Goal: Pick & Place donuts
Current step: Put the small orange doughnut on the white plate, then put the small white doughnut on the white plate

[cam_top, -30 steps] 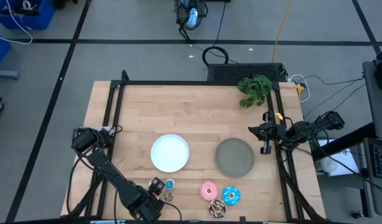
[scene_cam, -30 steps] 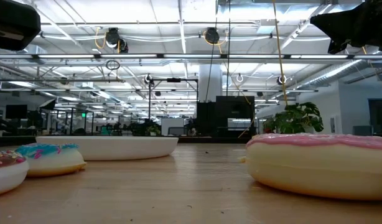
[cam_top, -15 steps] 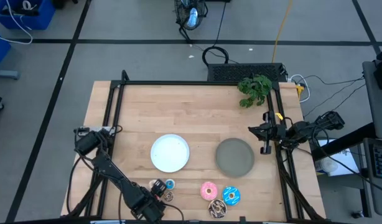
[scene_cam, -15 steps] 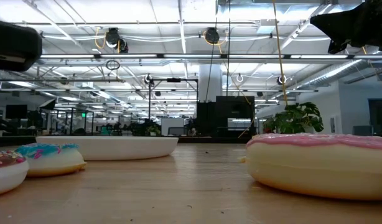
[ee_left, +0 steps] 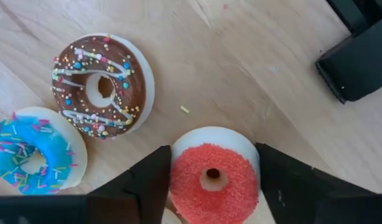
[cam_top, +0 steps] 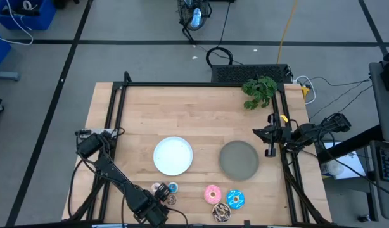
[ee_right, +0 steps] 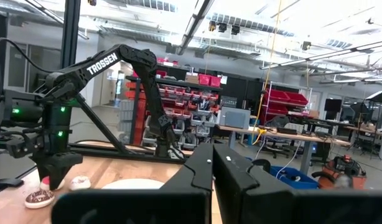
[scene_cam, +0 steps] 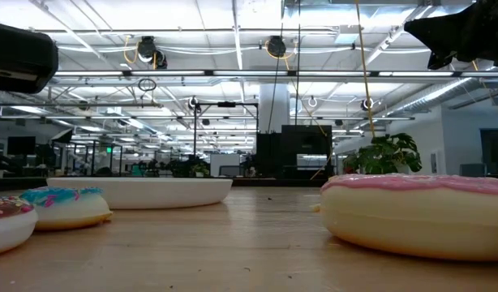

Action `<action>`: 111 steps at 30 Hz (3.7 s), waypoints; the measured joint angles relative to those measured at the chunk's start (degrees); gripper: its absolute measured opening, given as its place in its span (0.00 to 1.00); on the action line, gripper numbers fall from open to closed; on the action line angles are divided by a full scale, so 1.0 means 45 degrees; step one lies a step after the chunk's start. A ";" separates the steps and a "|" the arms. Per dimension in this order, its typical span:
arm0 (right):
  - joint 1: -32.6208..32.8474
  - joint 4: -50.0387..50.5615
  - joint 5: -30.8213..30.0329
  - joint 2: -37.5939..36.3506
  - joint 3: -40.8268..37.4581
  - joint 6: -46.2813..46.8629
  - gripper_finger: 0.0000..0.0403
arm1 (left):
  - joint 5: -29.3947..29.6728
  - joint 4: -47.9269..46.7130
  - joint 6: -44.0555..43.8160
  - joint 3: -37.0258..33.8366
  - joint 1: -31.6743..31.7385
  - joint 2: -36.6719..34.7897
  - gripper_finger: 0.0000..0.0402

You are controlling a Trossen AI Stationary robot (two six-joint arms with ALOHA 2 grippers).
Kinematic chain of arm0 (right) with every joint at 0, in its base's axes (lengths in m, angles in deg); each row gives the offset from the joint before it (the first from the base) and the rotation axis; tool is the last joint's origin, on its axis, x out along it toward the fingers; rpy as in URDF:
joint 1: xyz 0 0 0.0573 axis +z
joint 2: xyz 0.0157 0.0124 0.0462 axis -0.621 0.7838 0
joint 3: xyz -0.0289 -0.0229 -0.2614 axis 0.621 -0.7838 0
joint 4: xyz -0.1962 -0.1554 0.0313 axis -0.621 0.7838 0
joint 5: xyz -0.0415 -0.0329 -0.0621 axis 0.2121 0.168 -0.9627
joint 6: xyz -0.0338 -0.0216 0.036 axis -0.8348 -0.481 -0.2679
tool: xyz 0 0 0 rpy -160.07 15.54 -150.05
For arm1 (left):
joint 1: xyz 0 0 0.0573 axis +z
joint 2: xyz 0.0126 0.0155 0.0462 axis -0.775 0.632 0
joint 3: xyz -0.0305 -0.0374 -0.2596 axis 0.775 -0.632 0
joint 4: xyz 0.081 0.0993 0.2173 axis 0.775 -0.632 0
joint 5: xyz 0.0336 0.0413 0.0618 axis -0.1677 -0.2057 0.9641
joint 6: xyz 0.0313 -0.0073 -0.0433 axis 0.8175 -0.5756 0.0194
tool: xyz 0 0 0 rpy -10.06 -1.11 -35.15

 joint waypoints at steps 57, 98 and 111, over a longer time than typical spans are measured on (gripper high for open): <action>0.0000 -0.0329 0.0029 0.0005 -0.0015 -0.0589 0.00 | 0.0761 -0.1305 0.4120 -0.0157 0.8862 -0.0878 0.29; 0.0000 -0.0296 0.0067 0.0000 0.0000 0.0000 0.00 | 0.1054 -0.9709 -0.5894 0.5591 0.4013 -0.2045 0.77; 0.0000 -0.0068 0.0068 0.0194 -0.0005 0.0005 0.00 | 0.2436 -0.7944 -0.9637 0.3174 0.1260 -0.2504 0.49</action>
